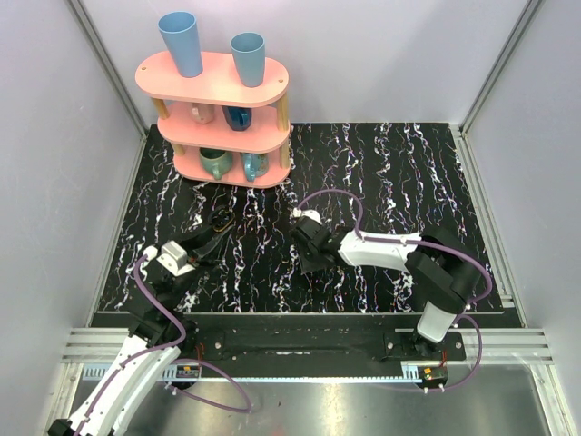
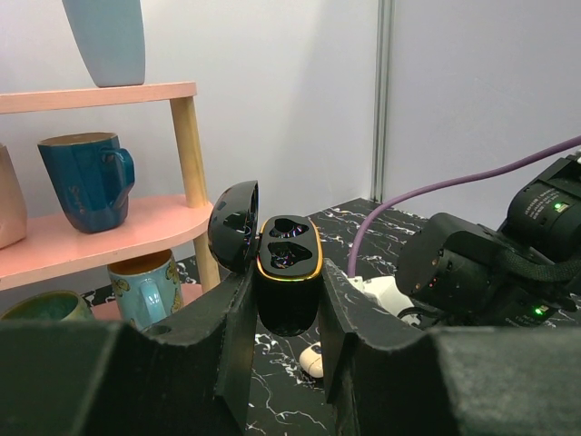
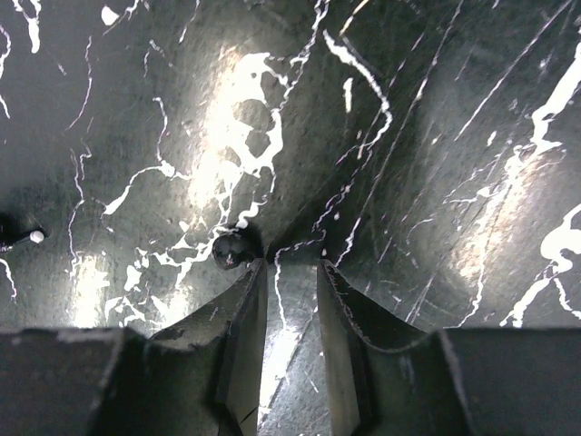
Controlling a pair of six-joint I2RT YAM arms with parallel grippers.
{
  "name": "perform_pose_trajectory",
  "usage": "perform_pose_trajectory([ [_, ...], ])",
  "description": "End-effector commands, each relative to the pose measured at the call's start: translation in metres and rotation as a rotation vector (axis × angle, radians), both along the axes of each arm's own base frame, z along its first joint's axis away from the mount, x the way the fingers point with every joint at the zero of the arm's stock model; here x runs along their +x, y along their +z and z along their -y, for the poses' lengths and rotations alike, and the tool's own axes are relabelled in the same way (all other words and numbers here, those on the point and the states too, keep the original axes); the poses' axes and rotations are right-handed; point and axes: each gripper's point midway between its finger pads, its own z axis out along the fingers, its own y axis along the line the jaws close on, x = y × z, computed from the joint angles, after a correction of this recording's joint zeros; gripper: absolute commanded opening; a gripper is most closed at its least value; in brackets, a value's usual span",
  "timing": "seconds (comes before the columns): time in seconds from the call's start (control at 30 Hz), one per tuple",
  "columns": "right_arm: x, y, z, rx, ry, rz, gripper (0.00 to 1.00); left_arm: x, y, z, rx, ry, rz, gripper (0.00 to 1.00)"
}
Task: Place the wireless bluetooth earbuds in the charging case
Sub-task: Place the right earbud at the center of the board, then pick up the right earbud from the center of the board.
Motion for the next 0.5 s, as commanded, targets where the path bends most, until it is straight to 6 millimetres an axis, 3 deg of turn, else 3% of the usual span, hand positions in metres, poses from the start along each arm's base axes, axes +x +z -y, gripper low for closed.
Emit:
perform_pose_trajectory([
  [0.0,-0.024,-0.006,0.008,-0.063,0.011,-0.048,0.36,-0.009,0.025,-0.001,-0.025,-0.014,0.066,0.00],
  [0.1,-0.026,-0.003,0.002,-0.039,0.030,-0.044,0.36,-0.008,0.025,-0.001,-0.027,-0.014,0.065,0.00],
  [0.27,-0.013,0.011,0.007,-0.055,0.002,0.032,0.38,-0.008,0.024,0.000,-0.019,-0.016,0.061,0.00],
  [0.47,0.001,0.055,-0.011,0.059,0.041,0.102,0.43,-0.009,0.025,-0.001,-0.024,-0.014,0.064,0.00],
])
